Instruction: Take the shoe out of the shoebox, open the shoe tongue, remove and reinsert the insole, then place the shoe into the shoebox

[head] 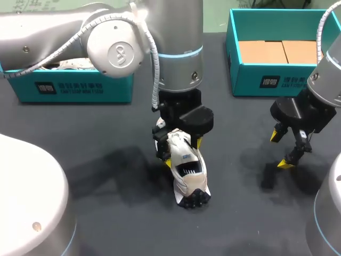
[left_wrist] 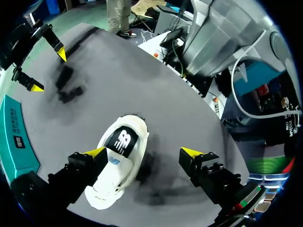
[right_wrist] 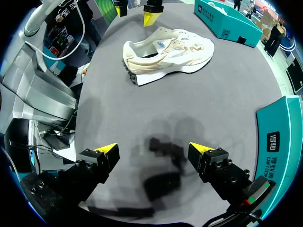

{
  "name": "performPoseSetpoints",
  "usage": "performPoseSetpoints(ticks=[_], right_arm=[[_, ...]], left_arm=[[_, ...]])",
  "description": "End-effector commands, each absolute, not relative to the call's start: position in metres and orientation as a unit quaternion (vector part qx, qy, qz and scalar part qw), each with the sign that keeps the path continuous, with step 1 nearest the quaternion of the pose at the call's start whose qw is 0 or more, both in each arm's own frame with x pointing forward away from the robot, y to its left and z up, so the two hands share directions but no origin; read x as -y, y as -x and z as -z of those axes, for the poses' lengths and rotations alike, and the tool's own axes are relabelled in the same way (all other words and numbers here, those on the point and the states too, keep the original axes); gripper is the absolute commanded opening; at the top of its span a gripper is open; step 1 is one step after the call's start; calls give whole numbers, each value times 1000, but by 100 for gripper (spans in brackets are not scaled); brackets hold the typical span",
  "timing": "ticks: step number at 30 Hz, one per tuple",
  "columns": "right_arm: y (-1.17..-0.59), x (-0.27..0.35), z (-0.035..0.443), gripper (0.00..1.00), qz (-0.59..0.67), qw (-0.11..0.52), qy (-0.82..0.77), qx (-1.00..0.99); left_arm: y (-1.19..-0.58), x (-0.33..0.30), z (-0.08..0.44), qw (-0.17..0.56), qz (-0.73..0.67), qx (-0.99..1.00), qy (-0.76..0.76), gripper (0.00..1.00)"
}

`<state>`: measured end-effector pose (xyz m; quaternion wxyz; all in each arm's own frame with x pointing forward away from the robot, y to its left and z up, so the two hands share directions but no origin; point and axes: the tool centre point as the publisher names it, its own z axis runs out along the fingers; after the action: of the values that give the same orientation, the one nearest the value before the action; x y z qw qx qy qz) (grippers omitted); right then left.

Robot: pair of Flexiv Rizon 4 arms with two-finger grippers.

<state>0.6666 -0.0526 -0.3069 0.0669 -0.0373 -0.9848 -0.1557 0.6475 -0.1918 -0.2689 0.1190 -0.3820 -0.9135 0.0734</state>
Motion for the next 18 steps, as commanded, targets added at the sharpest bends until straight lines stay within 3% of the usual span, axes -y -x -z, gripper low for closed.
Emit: performPoseSetpoints(ticks=[1,7,10,18], right_arm=[[-665,53,307,100,155,66,38,985],[-665,53,307,100,155,66,38,985],[-665,53,307,100,155,66,38,985],[-665,53,307,100,155,66,38,985]], left_arm=[[-645,191,262,129,-25,975,179,100],[-645,191,262,129,-25,975,179,100],[-628,208,275,162,-3,985,62,100],[-589,222,287,89,1,988,-129,100]])
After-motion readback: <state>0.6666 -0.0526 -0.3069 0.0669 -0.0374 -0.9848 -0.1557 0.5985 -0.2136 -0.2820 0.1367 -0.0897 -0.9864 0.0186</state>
